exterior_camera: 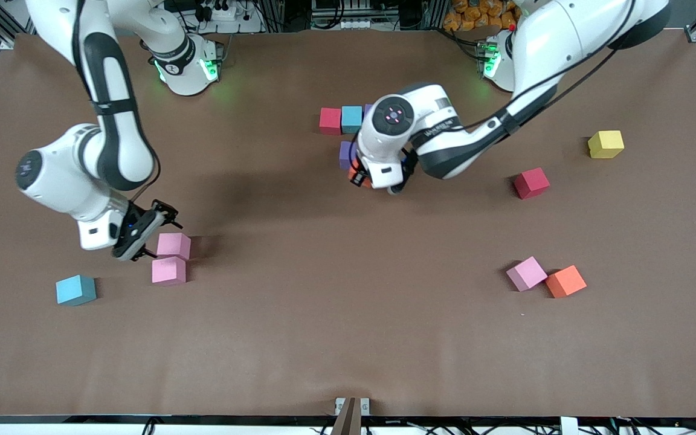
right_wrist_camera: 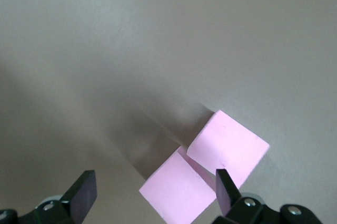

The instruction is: Form number 2 with 11 blocks

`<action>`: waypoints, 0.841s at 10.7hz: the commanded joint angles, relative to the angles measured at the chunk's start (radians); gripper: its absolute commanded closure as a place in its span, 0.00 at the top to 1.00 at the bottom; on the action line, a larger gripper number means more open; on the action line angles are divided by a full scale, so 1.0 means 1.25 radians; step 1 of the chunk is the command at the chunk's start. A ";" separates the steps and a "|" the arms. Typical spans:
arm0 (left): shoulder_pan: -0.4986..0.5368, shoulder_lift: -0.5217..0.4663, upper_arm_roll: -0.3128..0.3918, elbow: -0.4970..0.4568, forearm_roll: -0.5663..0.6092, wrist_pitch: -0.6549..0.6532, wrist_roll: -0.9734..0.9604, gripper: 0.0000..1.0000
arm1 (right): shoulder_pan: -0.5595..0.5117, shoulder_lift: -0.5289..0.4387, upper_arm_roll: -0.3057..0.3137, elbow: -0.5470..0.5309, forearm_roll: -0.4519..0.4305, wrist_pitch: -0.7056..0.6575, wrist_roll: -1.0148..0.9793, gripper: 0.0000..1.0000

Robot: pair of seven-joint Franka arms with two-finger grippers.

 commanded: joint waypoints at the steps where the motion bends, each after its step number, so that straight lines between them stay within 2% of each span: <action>1: -0.059 -0.001 0.017 0.029 -0.027 0.025 -0.121 0.06 | 0.007 0.022 -0.016 0.041 -0.024 -0.034 0.320 1.00; 3: -0.138 -0.001 0.074 0.031 -0.031 0.076 -0.240 0.06 | 0.043 0.020 -0.045 0.058 -0.112 -0.035 0.609 1.00; 5: -0.205 -0.001 0.125 0.035 -0.024 0.126 -0.359 0.07 | 0.058 0.023 -0.073 0.118 -0.160 -0.174 0.804 1.00; 6: -0.231 -0.001 0.148 0.034 -0.019 0.152 -0.411 0.07 | 0.047 0.045 -0.072 0.150 -0.247 -0.193 0.865 1.00; 7: -0.263 -0.001 0.164 0.035 -0.020 0.160 -0.437 0.07 | 0.021 0.048 -0.061 0.157 -0.292 -0.188 0.875 1.00; 9: -0.297 -0.003 0.185 0.027 -0.019 0.160 -0.443 0.07 | -0.060 0.047 0.028 0.157 -0.306 -0.184 0.871 1.00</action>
